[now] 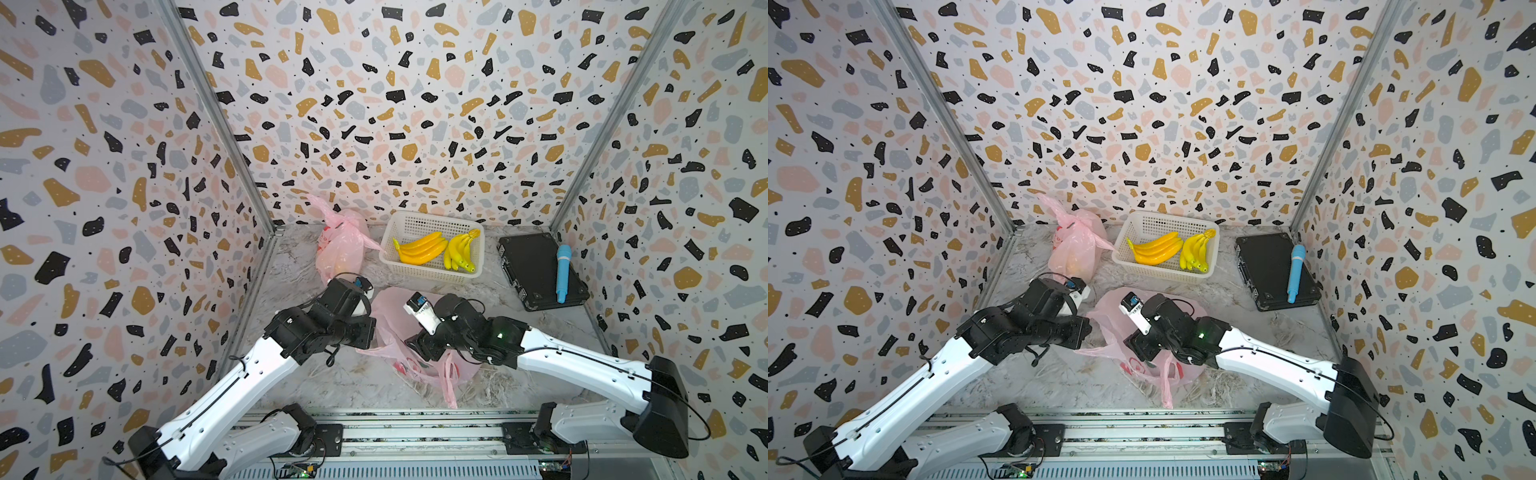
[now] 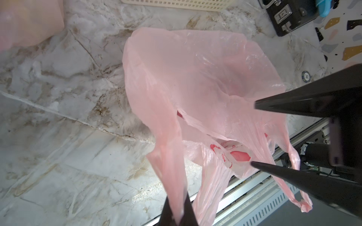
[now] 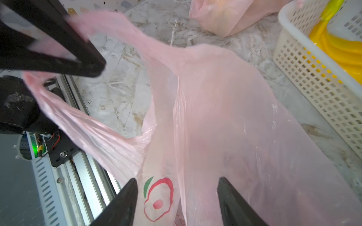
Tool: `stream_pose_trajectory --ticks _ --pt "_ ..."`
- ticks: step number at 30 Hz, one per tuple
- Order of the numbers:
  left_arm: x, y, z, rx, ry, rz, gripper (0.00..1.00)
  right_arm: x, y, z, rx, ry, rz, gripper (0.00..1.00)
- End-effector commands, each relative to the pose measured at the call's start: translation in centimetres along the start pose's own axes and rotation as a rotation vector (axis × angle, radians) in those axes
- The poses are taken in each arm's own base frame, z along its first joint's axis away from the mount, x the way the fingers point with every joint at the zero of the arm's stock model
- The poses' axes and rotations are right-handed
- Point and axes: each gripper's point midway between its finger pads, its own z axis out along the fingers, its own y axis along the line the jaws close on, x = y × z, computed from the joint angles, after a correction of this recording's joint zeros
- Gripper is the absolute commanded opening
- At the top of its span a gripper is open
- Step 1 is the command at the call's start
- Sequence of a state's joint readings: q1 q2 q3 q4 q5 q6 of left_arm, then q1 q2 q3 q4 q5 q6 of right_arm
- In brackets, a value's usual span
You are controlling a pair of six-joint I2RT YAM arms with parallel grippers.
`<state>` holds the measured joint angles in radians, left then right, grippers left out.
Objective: Place the banana into a plastic bag & tie a knot
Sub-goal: Adjust the plastic bag at the center of the board.
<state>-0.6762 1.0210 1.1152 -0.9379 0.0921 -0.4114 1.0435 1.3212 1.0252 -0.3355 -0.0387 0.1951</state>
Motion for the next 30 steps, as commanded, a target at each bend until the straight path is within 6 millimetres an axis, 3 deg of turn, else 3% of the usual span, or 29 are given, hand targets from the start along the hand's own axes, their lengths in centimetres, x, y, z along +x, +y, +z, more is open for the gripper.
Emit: stream_pose_trajectory --ticks 1,4,11,13,14,18,19,21,24,26,30 --pt "0.6 -0.4 -1.0 0.010 0.036 0.060 0.00 -0.3 0.8 1.2 -0.048 -0.002 0.017 0.71" --pt "0.3 -0.4 -1.2 0.011 0.029 0.063 0.00 0.7 1.0 3.0 -0.070 0.023 0.031 0.79" --pt "0.0 -0.4 -0.9 0.016 0.007 0.048 0.00 2.1 0.3 6.9 -0.043 0.060 0.086 0.75" --pt "-0.1 -0.4 -0.8 0.017 -0.001 0.043 0.00 2.9 -1.3 8.0 0.046 0.084 0.122 0.64" --pt "-0.1 -0.2 -0.8 0.012 -0.005 0.039 0.00 3.0 -3.5 8.1 0.112 0.088 0.165 0.57" --pt "0.0 0.9 -0.8 -0.029 -0.037 0.007 0.01 2.7 -6.5 7.4 0.208 0.058 0.290 0.05" --pt "0.0 1.2 -0.9 -0.038 -0.049 -0.001 0.09 2.4 -6.9 7.0 0.219 0.043 0.309 0.00" --pt "-0.2 1.4 -1.2 -0.039 -0.092 -0.017 0.45 1.7 -7.6 6.1 0.230 0.020 0.348 0.00" --pt "-0.4 1.5 -2.0 -0.021 -0.169 -0.038 0.86 0.6 -7.9 5.4 0.199 -0.001 0.409 0.00" --pt "-0.2 1.6 -2.4 -0.011 -0.203 -0.051 1.00 0.4 -8.3 5.2 0.213 0.013 0.452 0.00" --pt "0.1 0.7 -1.9 0.083 -0.257 -0.122 0.99 -0.2 -8.8 5.1 0.237 0.024 0.501 0.00"
